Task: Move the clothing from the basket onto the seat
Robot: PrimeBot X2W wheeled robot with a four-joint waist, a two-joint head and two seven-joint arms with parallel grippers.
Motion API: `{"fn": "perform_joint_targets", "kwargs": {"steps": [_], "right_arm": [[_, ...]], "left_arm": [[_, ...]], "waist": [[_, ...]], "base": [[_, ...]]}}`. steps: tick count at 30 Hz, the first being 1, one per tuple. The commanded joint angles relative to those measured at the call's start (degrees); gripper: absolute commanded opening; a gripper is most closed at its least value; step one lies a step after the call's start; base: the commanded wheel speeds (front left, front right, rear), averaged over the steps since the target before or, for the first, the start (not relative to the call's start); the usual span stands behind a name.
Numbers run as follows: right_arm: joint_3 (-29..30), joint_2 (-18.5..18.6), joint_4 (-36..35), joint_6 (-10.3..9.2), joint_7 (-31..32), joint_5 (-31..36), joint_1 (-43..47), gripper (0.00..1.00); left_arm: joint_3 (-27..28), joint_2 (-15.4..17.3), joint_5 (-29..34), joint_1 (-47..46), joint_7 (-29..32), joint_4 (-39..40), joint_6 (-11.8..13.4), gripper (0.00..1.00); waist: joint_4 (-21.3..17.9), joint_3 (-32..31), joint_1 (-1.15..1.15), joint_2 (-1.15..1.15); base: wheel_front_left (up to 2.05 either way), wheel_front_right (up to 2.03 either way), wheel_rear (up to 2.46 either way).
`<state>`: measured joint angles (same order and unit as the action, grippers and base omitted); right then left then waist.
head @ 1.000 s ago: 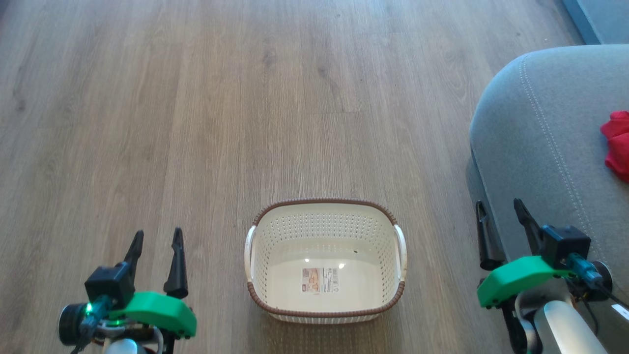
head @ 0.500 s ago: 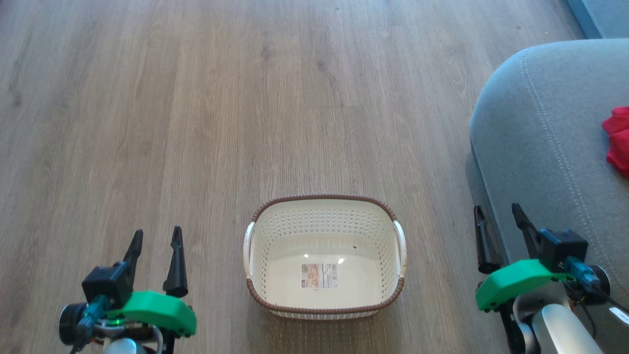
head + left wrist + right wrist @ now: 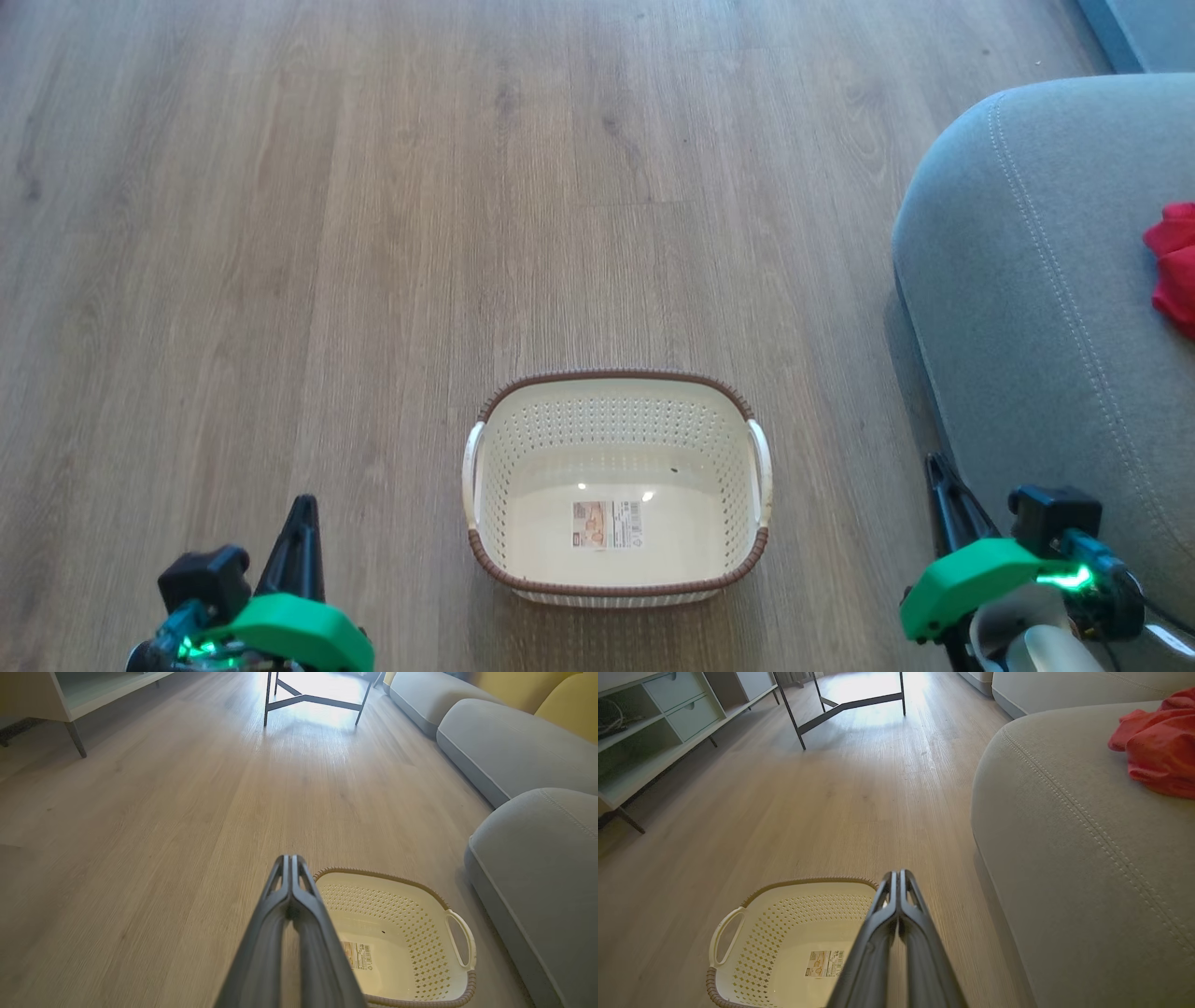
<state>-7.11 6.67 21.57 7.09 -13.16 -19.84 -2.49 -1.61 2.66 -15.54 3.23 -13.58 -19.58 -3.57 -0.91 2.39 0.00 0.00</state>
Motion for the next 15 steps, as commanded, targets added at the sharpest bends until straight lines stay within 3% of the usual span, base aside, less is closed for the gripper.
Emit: {"fn": "perform_joint_targets", "kwargs": {"steps": [1,15], "right_arm": [[0.8,0.1,-2.0,0.03,0.4,-1.9,-2.2,0.00],[2.1,-0.2,-2.6,0.07,2.4,-10.0,-2.3,0.00]], "left_arm": [[0.6,0.0,-1.9,-2.4,0.5,1.9,-0.3,0.00],[1.4,0.1,-10.3,-3.1,2.6,2.4,-0.7,0.00]], "waist": [[0.0,0.0,0.00,0.00],[0.1,-0.3,0.00,0.00]], "base": [[0.00,0.00,0.00],[0.00,0.00,0.00]]}}
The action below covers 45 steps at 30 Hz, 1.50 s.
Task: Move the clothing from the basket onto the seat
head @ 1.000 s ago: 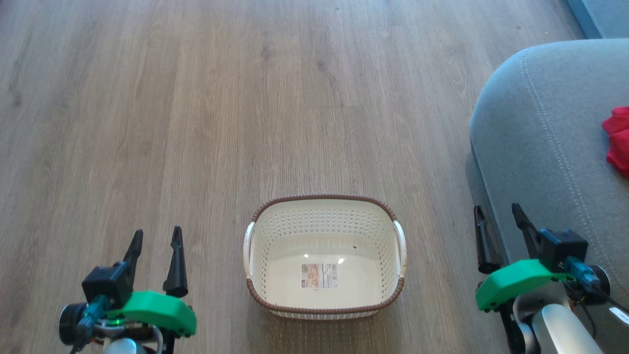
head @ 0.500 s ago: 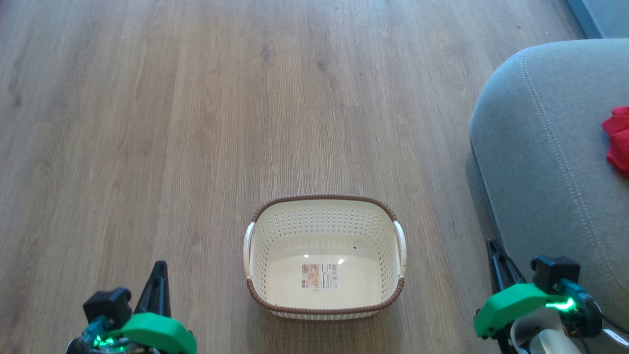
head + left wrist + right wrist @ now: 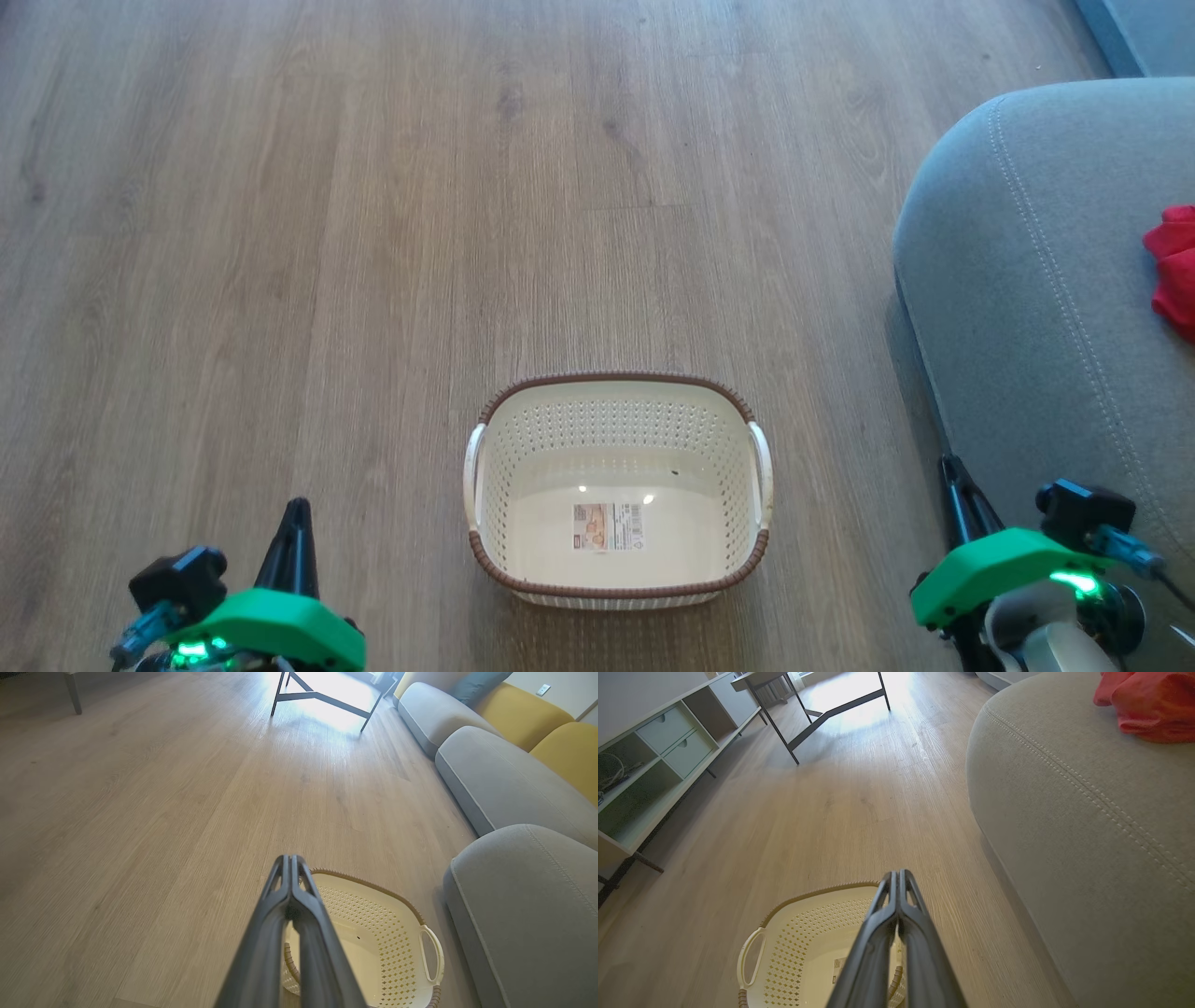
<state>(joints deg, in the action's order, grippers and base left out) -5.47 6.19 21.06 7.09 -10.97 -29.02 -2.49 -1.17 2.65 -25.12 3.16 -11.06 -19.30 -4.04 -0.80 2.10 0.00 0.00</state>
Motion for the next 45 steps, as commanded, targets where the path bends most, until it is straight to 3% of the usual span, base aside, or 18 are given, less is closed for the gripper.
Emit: {"fn": "perform_joint_targets", "kwargs": {"steps": [1,45], "right_arm": [[0.5,0.3,-2.1,0.07,0.4,-1.4,-2.3,0.00],[5.1,-1.0,-4.2,0.21,7.3,-27.6,-2.9,0.00]], "left_arm": [[1.0,0.1,-1.3,-3.1,0.3,2.2,-0.2,0.00],[3.8,0.1,-28.9,-5.7,7.5,3.5,-1.6,0.00]], "waist": [[0.0,0.0,0.00,0.00],[0.3,-0.8,0.00,0.00]], "base": [[0.00,0.00,0.00],[0.00,0.00,0.00]]}}
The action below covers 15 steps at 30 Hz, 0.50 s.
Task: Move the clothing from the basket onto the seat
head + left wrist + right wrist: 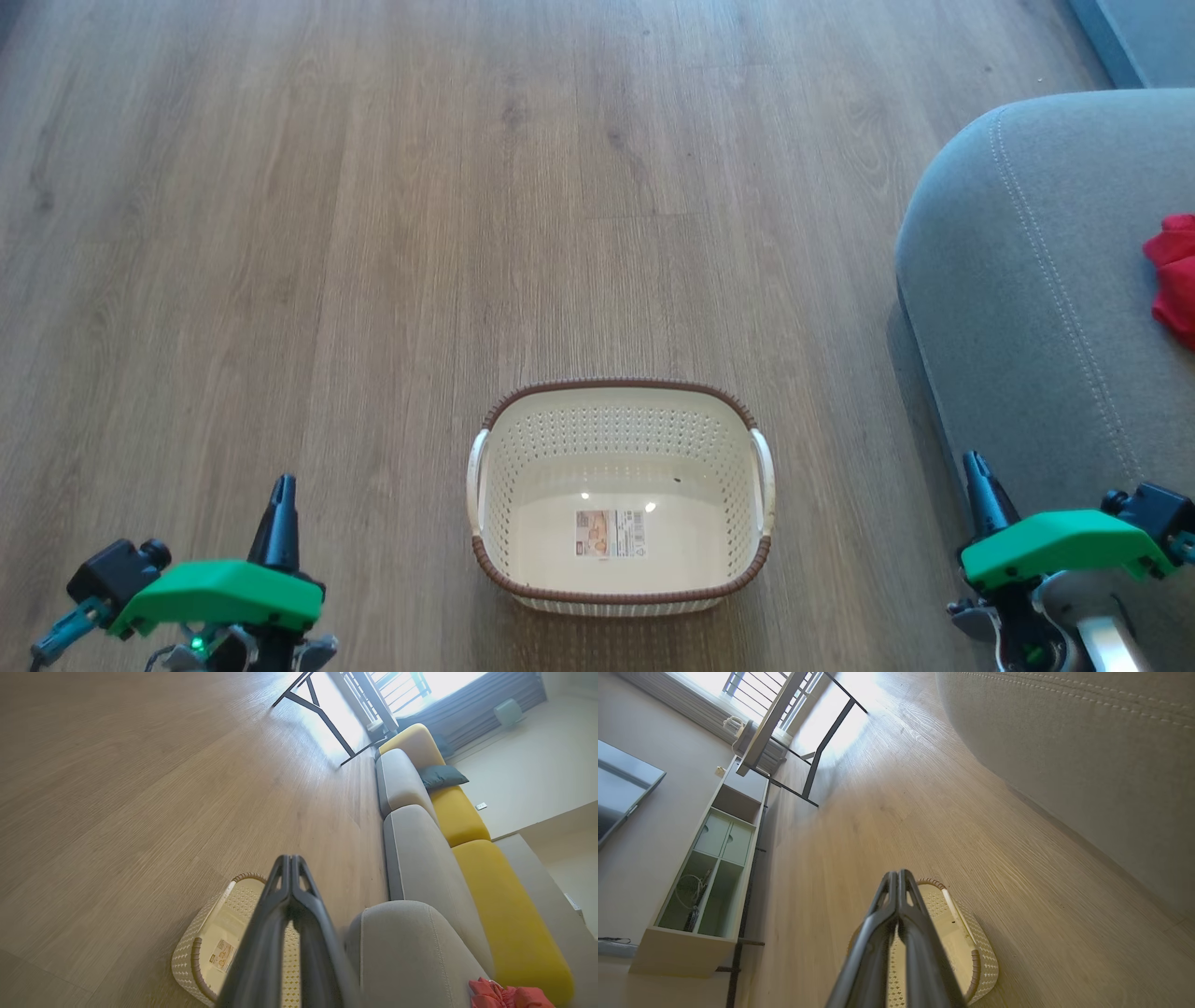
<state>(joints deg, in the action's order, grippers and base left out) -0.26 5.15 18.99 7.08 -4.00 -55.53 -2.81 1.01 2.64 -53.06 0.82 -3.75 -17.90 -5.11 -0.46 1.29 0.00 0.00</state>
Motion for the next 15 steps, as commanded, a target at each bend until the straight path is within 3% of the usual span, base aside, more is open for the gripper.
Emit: {"fn": "perform_joint_targets", "kwargs": {"steps": [1,15], "right_arm": [[0.0,0.0,-2.2,0.22,0.5,-1.7,-2.6,0.00],[1.5,-0.5,-2.9,0.27,2.8,-10.2,-2.8,0.00]], "left_arm": [[1.7,0.1,-1.6,-3.4,0.4,2.1,-0.5,0.00],[2.6,0.2,-10.7,-4.3,2.8,2.5,-1.0,0.00]], "waist": [[0.0,0.0,0.00,0.00],[0.1,-0.3,0.00,0.00]], "base": [[0.00,0.00,0.00],[0.00,0.00,0.00]]}}
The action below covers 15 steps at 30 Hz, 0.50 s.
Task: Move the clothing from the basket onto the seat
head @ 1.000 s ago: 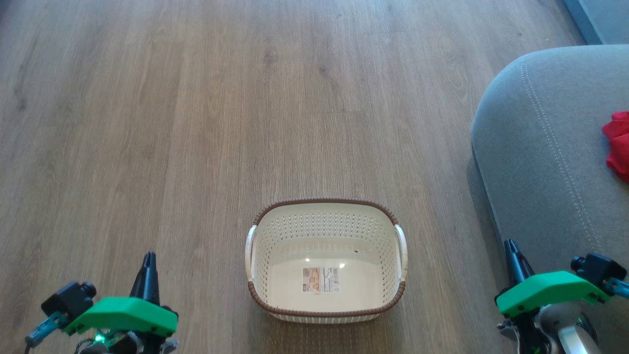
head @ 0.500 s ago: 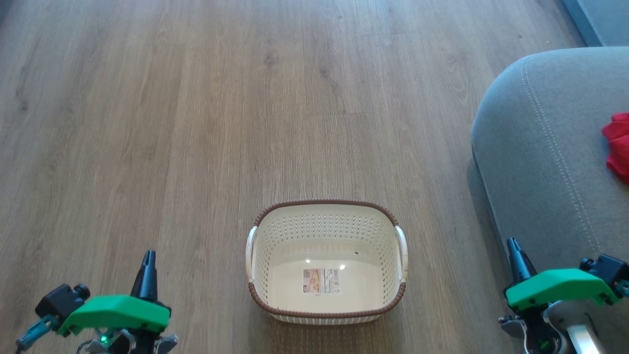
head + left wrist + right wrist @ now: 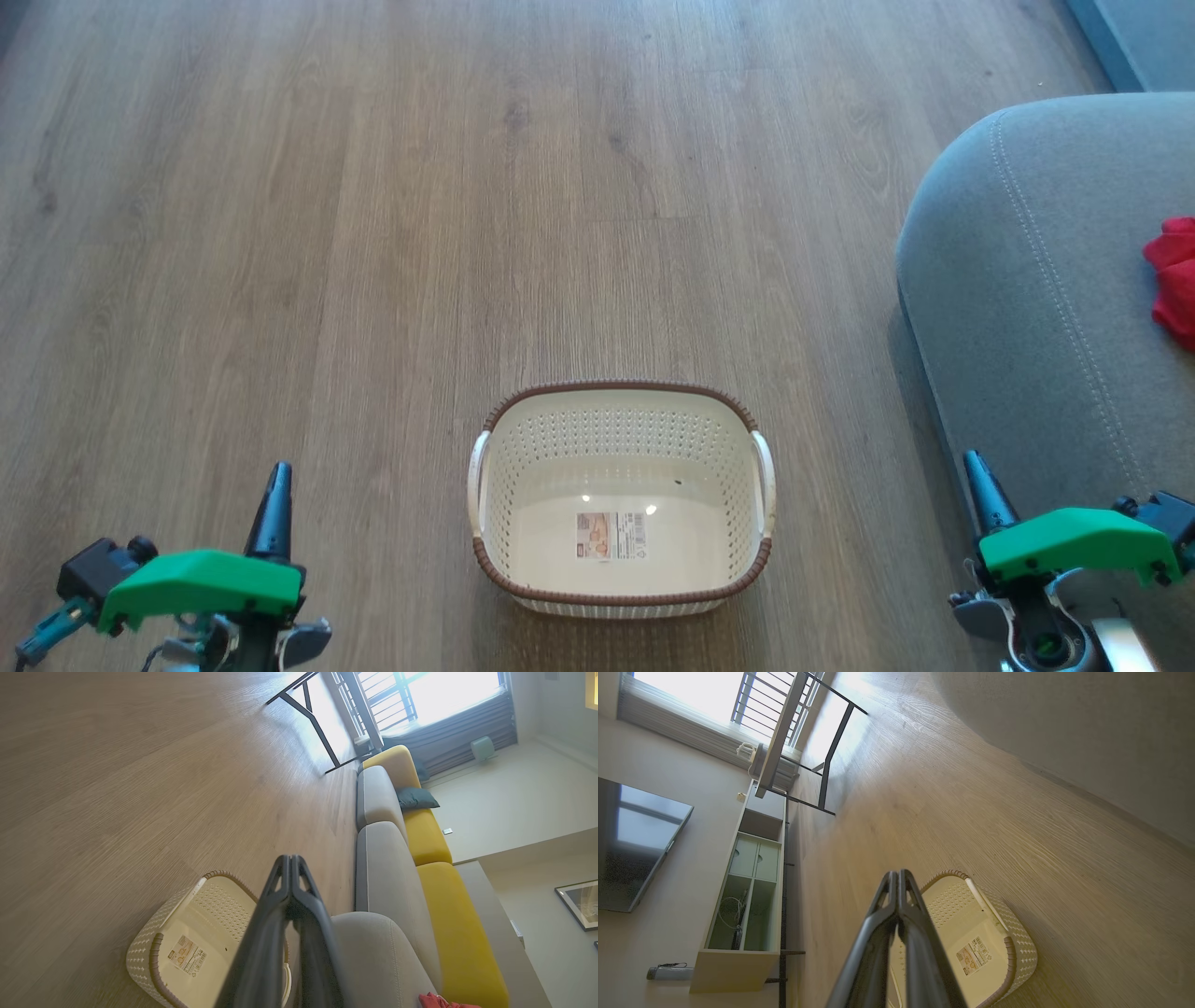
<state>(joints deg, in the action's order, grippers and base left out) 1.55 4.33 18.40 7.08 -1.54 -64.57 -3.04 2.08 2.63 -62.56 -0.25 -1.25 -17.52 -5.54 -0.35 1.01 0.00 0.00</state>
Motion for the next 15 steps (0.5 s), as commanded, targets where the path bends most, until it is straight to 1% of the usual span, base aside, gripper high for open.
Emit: {"fn": "perform_joint_targets", "kwargs": {"steps": [1,15], "right_arm": [[-0.2,0.3,-2.3,0.27,0.5,-1.7,-2.5,0.00],[1.5,-0.2,-3.0,0.32,3.0,-10.8,-2.7,0.00]], "left_arm": [[1.6,0.2,-1.8,-3.3,0.4,2.2,-0.6,0.00],[2.6,0.2,-11.4,-4.2,3.0,2.6,-1.1,0.00]], "waist": [[0.0,0.0,0.00,0.00],[0.1,-0.3,0.00,0.00]], "base": [[0.00,0.00,0.00],[0.00,0.00,0.00]]}}
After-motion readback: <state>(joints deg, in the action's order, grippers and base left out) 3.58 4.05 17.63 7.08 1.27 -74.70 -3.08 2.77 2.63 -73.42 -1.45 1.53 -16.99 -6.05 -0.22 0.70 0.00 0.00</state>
